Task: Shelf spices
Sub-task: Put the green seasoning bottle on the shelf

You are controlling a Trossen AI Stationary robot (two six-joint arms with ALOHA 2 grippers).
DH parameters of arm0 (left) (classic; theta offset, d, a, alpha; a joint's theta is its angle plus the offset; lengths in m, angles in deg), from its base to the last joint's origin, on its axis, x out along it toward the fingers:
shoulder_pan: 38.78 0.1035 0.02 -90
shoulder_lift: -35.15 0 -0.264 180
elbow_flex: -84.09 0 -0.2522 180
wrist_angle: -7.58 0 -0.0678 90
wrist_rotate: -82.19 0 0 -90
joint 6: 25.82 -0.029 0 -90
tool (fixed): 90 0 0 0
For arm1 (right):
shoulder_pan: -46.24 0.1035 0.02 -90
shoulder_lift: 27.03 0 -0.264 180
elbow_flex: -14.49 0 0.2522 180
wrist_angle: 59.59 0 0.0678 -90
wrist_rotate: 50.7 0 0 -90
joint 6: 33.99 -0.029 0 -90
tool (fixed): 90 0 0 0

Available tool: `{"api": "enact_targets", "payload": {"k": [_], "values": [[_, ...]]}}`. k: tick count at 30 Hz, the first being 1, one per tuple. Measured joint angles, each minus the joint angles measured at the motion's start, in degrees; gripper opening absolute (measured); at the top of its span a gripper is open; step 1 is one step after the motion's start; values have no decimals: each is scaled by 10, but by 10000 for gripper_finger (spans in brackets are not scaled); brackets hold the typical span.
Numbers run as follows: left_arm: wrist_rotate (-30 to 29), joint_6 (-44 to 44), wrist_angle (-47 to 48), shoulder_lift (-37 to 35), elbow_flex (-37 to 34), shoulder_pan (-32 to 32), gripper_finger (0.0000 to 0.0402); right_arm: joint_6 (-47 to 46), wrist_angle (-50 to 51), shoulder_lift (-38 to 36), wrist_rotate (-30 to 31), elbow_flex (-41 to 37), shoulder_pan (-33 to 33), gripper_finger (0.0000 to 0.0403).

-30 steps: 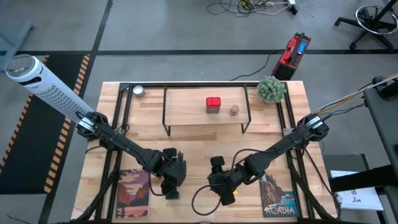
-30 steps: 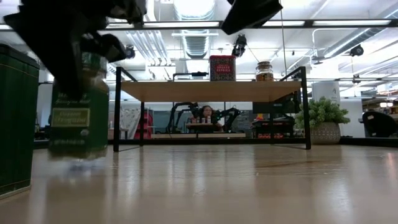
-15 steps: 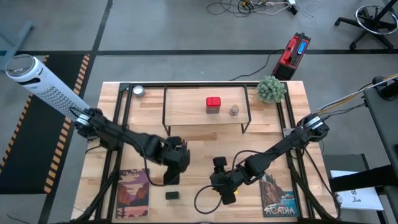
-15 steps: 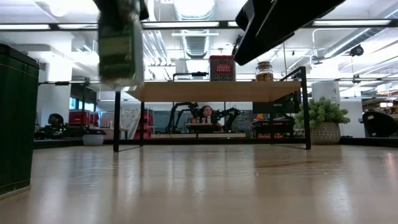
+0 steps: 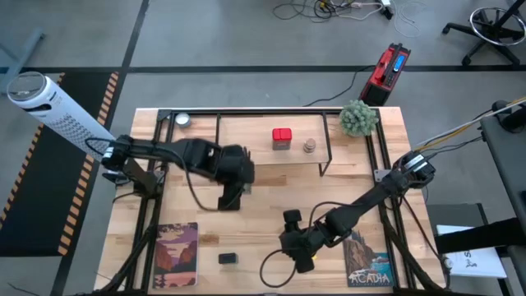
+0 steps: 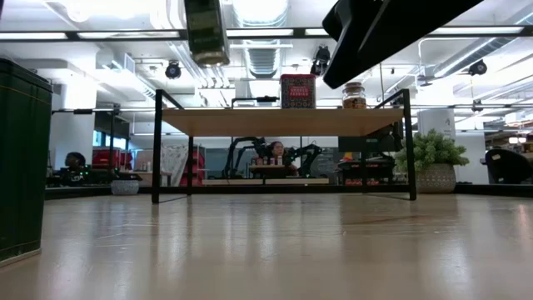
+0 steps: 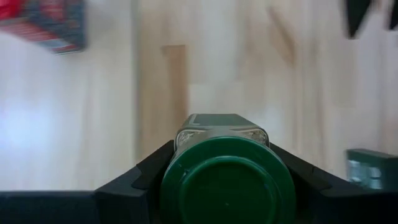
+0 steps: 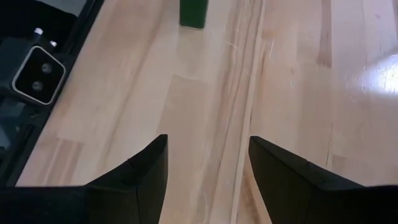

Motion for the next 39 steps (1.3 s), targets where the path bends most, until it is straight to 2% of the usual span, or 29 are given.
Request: {"api": "enact_targets", "payload": {"k": [6,13,23,27,39], "values": [[24,-73,16,0,0,86,191,1,-3,0,0,-1,2,199],[88,-165,17,0,0,186,191,9,-20,0,0,-10,2,199],[146,-230,14,1,0,311,191,18,-24,0,0,-12,2,199],[155,-239,12,13,-1,341,191,24,-29,0,0,-12,2,199],[161,-282,6,57,0,379,192,32,-33,0,0,-14,2,199]]}}
